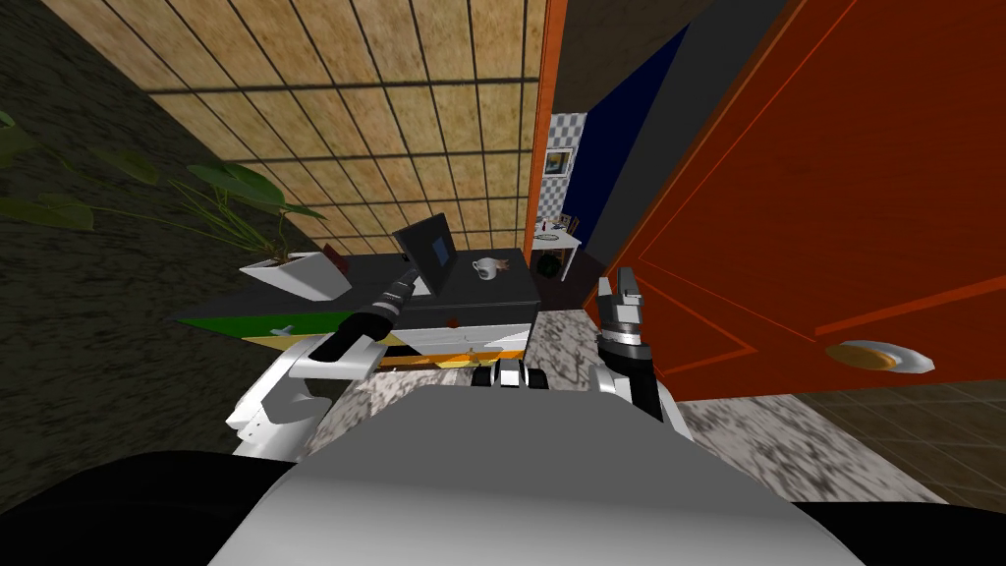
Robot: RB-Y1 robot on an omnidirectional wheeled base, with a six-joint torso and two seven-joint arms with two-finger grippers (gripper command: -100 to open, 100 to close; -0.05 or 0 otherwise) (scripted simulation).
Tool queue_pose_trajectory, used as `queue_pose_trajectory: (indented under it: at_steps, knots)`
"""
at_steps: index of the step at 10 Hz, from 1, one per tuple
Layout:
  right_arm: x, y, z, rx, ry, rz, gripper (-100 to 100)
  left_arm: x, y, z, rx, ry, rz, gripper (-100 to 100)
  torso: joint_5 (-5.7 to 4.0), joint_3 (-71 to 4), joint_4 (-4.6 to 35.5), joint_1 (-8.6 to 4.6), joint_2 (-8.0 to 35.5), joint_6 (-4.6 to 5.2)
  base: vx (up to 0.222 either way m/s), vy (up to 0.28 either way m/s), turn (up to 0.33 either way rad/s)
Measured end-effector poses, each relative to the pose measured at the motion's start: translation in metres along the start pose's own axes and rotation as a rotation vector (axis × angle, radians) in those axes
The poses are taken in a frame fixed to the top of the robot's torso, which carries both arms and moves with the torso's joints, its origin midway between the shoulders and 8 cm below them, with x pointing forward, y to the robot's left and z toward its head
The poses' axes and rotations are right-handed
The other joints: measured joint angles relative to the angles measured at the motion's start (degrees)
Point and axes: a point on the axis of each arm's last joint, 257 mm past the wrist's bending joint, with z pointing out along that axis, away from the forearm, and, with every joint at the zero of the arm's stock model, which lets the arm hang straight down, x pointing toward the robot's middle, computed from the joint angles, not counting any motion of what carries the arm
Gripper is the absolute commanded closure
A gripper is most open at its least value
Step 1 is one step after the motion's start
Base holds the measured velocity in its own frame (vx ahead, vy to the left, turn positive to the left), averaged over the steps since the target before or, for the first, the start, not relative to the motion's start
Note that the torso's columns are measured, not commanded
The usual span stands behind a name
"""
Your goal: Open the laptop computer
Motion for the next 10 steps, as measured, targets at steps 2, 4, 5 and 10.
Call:
queue_pose_trajectory:
  at_steps: [2, 4, 5, 10]
  knots:
    - [0.0, 0.0, 0.0, 0.0, 0.0, 0.0, 0, -0.008, -0.011, -0.003, 0.017, -0.003, 0.062, -100, -0.01, 0.04, 0.03, 0.0, 0.07, 0.01, 0.004, -0.021, 0.008]
    - [0.0, 0.0, 0.0, 0.0, 0.0, 0.0, 0, -0.006, -0.029, -0.007, 0.048, -0.003, 0.097, -100, -0.01, 0.07, 0.05, -0.03, 0.11, 0.0, 0.0, -0.008, -0.003]
    - [0.0, 0.0, 0.0, 0.0, 0.0, 0.0, 0, -0.007, -0.037, -0.011, 0.063, -0.003, 0.108, -100, 0.0, 0.07, 0.04, -0.01, 0.11, -0.01, 0.0, -0.007, -0.003]
    - [0.0, 0.0, 0.0, 0.0, 0.0, 0.0, 0, -0.009, -0.047, -0.016, 0.076, -0.004, 0.114, -100, 0.06, 0.03, -0.01, 0.12, 0.03, -0.03, 0.007, -0.007, 0.021]
